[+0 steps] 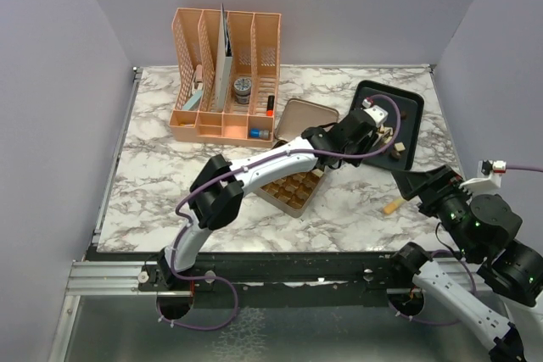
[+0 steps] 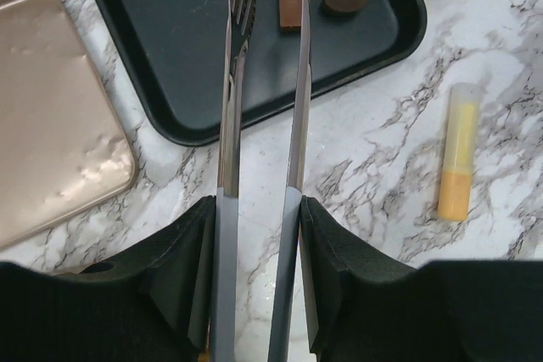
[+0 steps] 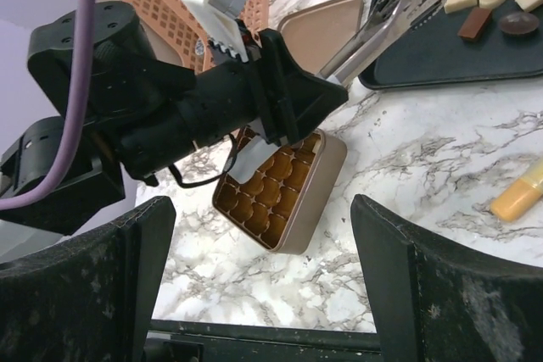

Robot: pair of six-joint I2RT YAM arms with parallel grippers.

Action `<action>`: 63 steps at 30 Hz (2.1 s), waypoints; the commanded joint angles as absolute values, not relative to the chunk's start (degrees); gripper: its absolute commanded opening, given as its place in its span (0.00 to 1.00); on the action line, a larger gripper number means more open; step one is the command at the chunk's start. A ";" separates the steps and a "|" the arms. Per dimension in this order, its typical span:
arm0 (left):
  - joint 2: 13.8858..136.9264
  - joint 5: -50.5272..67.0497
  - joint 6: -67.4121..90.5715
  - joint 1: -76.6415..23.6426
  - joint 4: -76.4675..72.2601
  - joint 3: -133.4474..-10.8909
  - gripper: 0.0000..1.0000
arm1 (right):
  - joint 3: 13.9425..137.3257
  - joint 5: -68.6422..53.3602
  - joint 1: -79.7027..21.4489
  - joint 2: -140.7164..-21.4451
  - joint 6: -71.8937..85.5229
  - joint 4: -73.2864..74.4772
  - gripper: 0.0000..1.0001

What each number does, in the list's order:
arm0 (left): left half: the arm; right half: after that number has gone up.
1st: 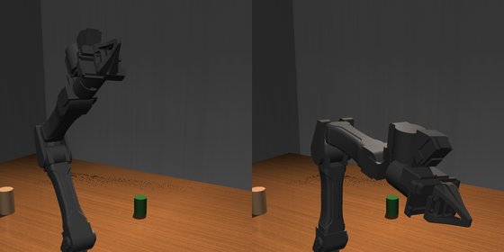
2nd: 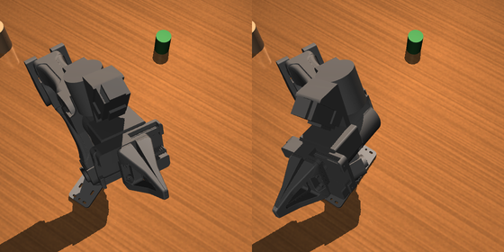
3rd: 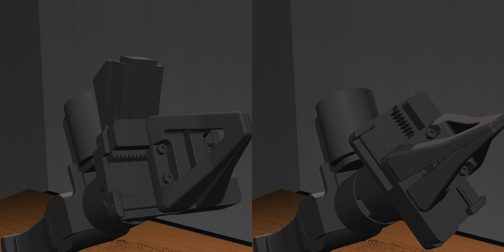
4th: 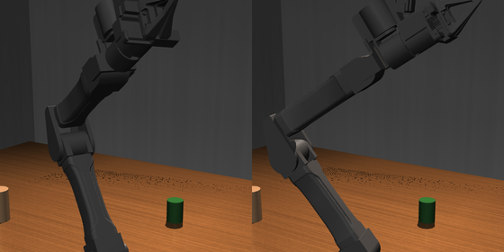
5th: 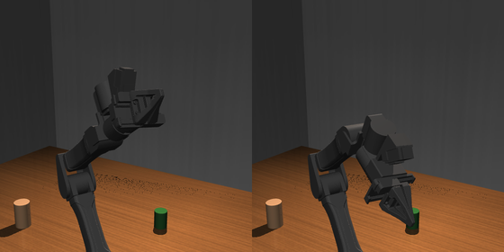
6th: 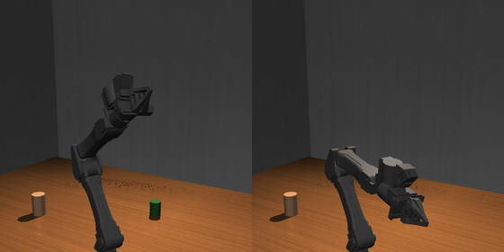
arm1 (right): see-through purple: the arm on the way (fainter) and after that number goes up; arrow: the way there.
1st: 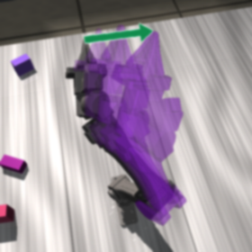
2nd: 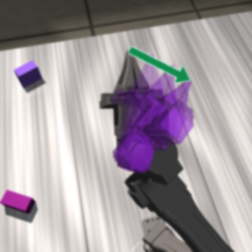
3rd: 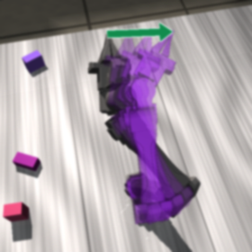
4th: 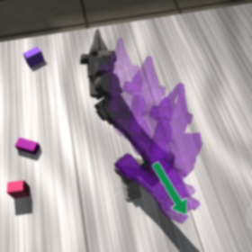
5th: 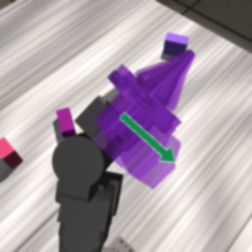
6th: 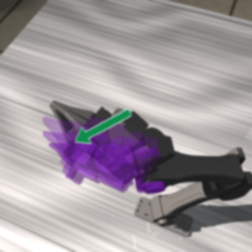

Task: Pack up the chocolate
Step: Pick up the fake chocolate from the plate.

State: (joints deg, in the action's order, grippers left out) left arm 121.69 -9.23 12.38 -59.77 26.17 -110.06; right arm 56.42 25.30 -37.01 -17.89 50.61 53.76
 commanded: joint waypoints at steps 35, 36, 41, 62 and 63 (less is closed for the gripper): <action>129.99 -13.32 10.71 -62.01 23.64 -115.00 0.29 | 58.56 28.32 -36.83 -15.30 49.08 55.72 0.90; 129.58 -13.17 10.77 -62.02 23.64 -114.78 0.29 | 58.34 28.23 -36.83 -15.22 49.17 55.80 0.89; 127.08 -12.79 10.93 -61.96 23.64 -113.49 0.29 | 57.96 28.21 -36.83 -15.12 49.45 56.33 0.89; 108.16 -13.63 12.42 -61.00 26.09 -96.46 0.30 | 54.34 26.25 -36.83 -15.80 49.65 55.01 0.89; 107.00 -13.89 12.40 -61.00 26.62 -95.26 0.31 | 54.13 26.46 -36.83 -15.82 49.58 55.11 0.89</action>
